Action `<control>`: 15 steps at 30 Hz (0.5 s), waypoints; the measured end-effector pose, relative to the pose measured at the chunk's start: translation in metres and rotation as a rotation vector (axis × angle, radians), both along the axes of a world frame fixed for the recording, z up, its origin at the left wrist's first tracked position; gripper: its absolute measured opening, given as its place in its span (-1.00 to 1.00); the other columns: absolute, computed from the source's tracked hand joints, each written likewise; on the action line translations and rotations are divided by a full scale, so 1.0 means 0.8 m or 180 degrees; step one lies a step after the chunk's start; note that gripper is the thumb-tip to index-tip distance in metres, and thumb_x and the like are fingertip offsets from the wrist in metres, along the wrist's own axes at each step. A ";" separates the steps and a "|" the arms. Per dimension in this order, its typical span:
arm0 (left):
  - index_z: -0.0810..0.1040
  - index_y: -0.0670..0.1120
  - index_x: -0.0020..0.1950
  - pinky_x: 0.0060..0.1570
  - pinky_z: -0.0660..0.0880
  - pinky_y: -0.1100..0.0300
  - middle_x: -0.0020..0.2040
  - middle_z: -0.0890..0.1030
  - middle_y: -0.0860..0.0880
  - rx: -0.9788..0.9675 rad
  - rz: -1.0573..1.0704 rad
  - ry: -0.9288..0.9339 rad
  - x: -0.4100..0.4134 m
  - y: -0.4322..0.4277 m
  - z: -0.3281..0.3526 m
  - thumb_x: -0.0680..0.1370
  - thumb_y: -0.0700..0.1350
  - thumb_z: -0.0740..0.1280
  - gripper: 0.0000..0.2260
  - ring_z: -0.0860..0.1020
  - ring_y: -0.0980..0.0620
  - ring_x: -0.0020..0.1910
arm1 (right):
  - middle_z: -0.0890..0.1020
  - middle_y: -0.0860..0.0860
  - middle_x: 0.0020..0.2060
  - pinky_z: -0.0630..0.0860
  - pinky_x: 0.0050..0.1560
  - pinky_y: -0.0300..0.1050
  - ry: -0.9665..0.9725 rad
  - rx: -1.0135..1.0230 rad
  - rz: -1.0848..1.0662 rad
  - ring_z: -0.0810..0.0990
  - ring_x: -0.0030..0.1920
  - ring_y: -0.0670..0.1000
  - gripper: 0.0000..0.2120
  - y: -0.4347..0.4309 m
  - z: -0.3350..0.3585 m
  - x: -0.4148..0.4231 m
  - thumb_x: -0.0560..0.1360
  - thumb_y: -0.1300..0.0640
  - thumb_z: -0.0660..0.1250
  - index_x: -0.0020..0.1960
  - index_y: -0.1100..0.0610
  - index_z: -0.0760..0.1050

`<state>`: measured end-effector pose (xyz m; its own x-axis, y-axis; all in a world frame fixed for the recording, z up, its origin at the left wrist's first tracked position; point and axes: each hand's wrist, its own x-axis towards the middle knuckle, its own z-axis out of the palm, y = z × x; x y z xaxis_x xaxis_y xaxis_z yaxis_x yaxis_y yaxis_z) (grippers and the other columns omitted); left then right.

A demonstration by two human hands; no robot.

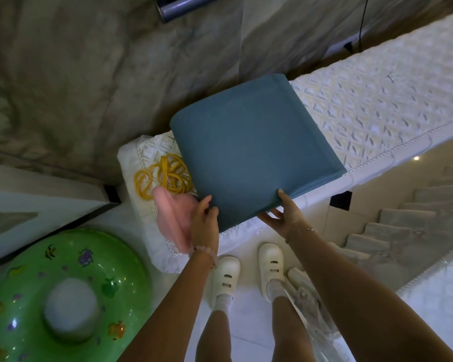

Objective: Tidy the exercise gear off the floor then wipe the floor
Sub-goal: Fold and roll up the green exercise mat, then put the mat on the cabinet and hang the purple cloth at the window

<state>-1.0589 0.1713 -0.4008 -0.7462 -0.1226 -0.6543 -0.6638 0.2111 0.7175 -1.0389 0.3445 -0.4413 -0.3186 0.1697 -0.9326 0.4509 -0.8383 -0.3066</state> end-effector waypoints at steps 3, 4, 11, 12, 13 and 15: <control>0.38 -0.12 0.37 0.07 0.28 0.26 0.31 0.33 -0.09 -0.0334 -0.0487 0.0112 0.008 0.009 0.003 0.56 -0.24 0.19 -0.64 0.36 -0.02 0.19 | 0.50 0.19 0.11 0.54 0.06 0.21 0.0010 0.0021 0.0043 0.56 -0.01 0.25 -0.59 -0.001 0.004 0.002 0.50 0.11 0.37 0.28 0.17 0.33; 0.36 -0.14 0.38 0.09 0.27 0.27 0.35 0.30 -0.11 -0.0312 -0.0518 0.0130 0.011 0.012 0.003 0.56 -0.25 0.21 -0.63 0.34 -0.02 0.22 | 0.52 0.19 0.08 0.54 0.10 0.20 0.0024 0.0033 0.0076 0.56 -0.04 0.24 -0.56 -0.002 0.008 0.003 0.50 0.08 0.37 0.30 0.17 0.33; 0.41 -0.14 0.33 0.15 0.34 0.26 0.31 0.47 -0.07 0.0169 -0.0431 0.0106 0.009 0.014 0.063 0.57 -0.26 0.19 -0.68 0.44 0.03 0.22 | 0.50 0.17 0.23 0.49 0.09 0.11 0.0229 0.0035 0.0176 0.56 0.09 0.20 -0.65 0.000 0.080 0.031 0.55 -0.01 0.26 0.27 0.14 0.38; 0.44 -0.15 0.29 0.09 0.38 0.27 0.25 0.53 -0.09 0.0318 -0.0425 0.0157 0.007 0.013 0.078 0.57 -0.27 0.20 -0.71 0.48 0.04 0.14 | 0.53 0.16 0.19 0.50 0.11 0.10 0.0323 0.0020 0.0150 0.57 0.09 0.18 -0.72 0.000 0.096 0.035 0.55 0.01 0.25 0.19 0.13 0.42; 0.46 -0.16 0.24 0.02 0.43 0.29 0.18 0.57 -0.11 0.0466 -0.0439 0.0216 0.004 0.014 0.097 0.57 -0.28 0.20 -0.75 0.52 0.04 0.07 | 0.55 0.14 0.15 0.50 0.12 0.09 0.0439 0.0010 0.0129 0.58 0.08 0.16 -0.79 -0.001 0.113 0.039 0.55 0.02 0.25 0.10 0.13 0.46; 0.50 -0.13 0.13 -0.05 0.47 0.28 0.05 0.61 -0.11 0.0782 -0.0477 0.0322 0.000 0.017 0.138 0.58 -0.28 0.19 -0.82 0.58 0.05 -0.03 | 0.61 0.11 0.08 0.52 0.11 0.06 0.0678 0.0111 0.0136 0.61 0.04 0.12 -0.84 -0.003 0.152 0.044 0.57 0.04 0.23 0.03 0.12 0.49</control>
